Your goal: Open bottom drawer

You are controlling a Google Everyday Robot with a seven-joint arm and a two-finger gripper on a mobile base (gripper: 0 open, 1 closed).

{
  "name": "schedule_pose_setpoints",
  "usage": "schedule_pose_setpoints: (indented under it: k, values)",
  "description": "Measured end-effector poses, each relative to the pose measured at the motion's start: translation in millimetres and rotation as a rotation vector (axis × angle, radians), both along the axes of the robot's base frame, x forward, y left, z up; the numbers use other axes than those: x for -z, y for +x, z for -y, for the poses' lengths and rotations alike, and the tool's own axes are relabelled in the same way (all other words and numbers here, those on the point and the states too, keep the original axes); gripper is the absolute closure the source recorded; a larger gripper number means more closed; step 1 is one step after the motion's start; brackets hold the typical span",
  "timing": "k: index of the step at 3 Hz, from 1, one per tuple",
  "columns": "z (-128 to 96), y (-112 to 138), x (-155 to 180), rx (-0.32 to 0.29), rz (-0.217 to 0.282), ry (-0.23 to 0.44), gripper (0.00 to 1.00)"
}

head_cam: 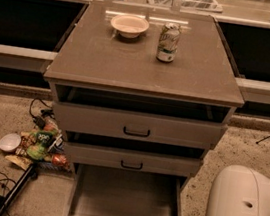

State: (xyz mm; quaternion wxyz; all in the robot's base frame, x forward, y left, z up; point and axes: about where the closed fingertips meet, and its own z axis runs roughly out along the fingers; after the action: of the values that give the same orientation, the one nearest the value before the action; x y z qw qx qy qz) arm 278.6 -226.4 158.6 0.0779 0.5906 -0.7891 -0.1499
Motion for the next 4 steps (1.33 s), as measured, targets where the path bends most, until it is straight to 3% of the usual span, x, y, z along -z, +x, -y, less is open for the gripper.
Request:
schedule_pose_setpoints:
  k: [1,2,3,4]
  values:
    - [1.7,-4.8,-5.9,0.001,0.001,-0.011,0.72]
    - [1.7,-4.8,-5.9,0.001,0.001,-0.011,0.95]
    - [1.6,-4.8,-5.9,0.001,0.001,-0.011,0.0]
    - [1.6,-4.8,-5.9,0.001,0.001,-0.011,0.0]
